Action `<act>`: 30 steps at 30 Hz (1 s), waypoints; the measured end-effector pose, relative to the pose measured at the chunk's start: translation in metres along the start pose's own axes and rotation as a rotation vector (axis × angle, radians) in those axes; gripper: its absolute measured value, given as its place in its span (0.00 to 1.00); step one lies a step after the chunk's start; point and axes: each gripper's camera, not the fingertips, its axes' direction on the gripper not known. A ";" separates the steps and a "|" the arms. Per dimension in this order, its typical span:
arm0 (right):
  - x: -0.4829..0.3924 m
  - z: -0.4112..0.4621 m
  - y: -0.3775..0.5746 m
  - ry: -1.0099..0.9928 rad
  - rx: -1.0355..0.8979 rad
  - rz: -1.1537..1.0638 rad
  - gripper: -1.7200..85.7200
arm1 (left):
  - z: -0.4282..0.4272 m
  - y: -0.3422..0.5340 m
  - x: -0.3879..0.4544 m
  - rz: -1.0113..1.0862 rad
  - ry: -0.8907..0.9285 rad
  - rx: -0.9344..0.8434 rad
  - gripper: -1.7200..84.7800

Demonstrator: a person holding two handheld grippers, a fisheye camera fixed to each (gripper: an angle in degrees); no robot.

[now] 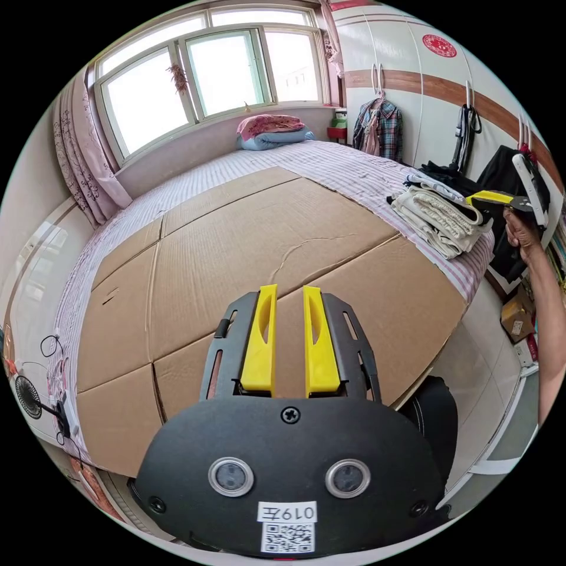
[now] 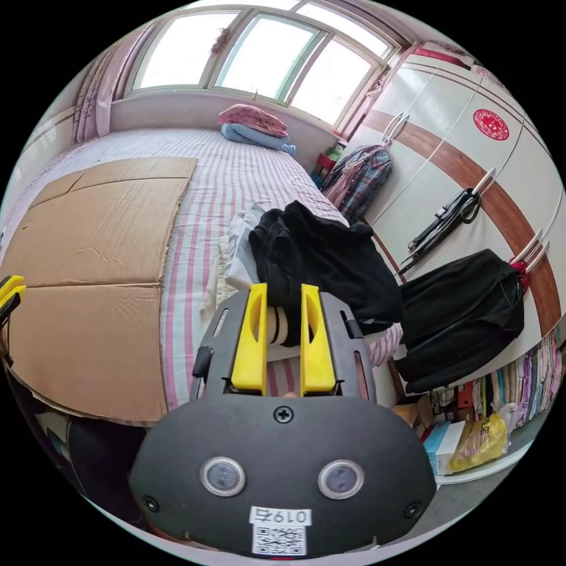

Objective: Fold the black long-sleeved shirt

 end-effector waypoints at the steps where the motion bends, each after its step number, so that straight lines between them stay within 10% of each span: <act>1: 0.000 0.004 -0.001 -0.001 -0.002 -0.003 0.08 | 0.002 0.003 -0.001 -0.001 0.003 -0.001 0.09; 19: -0.010 -0.030 -0.036 -0.045 0.145 0.119 0.04 | 0.034 0.083 -0.063 -0.049 0.019 0.013 0.08; 30: -0.224 -0.131 -0.024 -0.605 0.325 0.057 0.04 | 0.006 0.194 -0.213 -0.222 0.011 0.091 0.11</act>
